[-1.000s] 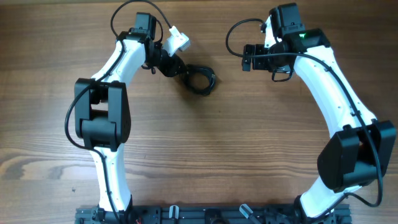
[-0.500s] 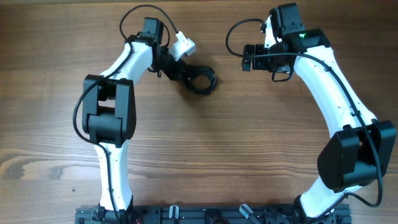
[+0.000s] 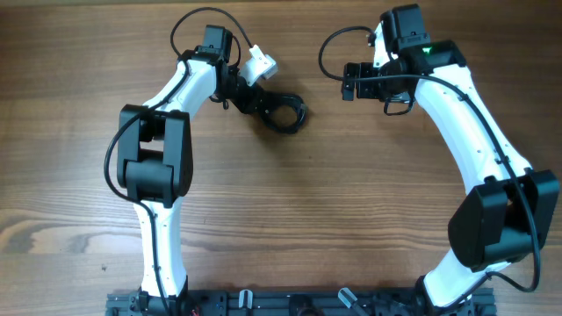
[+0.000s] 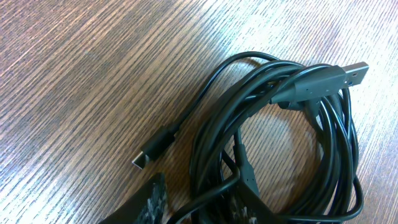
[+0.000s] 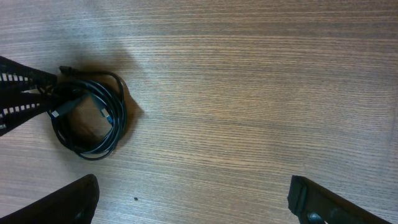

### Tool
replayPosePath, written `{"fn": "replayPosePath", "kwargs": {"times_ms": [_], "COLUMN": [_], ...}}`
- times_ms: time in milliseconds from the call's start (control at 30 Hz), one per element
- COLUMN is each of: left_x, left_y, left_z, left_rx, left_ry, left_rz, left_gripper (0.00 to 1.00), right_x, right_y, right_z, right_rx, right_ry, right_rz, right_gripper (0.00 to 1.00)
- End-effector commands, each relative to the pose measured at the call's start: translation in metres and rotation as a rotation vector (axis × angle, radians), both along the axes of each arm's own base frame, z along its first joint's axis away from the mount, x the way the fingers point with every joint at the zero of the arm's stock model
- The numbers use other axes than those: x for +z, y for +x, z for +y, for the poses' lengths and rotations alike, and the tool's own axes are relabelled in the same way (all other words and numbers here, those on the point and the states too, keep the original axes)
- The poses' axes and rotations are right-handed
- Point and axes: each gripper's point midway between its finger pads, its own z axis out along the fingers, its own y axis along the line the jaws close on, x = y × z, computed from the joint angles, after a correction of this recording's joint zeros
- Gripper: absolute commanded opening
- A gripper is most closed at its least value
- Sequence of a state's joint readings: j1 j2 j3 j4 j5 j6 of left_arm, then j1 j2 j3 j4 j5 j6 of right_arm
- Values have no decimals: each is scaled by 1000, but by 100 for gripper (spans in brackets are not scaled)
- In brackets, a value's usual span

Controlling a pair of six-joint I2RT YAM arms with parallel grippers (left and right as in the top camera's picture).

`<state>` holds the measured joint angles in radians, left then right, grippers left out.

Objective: Untangle cables

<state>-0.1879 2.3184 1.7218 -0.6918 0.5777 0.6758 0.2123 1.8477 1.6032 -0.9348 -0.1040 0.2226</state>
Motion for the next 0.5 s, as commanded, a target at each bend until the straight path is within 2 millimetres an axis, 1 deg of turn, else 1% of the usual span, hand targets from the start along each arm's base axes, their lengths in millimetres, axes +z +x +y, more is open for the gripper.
{"fn": "replayPosePath", "kwargs": {"times_ms": [0, 167, 467], "left_x": [22, 30, 32], "left_y": [6, 5, 5], "left_z": [-1, 0, 3], "left_rx": [3, 4, 11], "left_ry": [-10, -8, 14], "left_rz": [-44, -52, -56], "left_gripper": [34, 34, 34], "right_x": [-14, -14, -14], "right_y": [-2, -2, -1], "right_z": [0, 1, 1], "right_rx": [12, 14, 14], "right_ry": [0, 4, 4], "right_rz": [35, 36, 35], "right_gripper": [100, 100, 100]}}
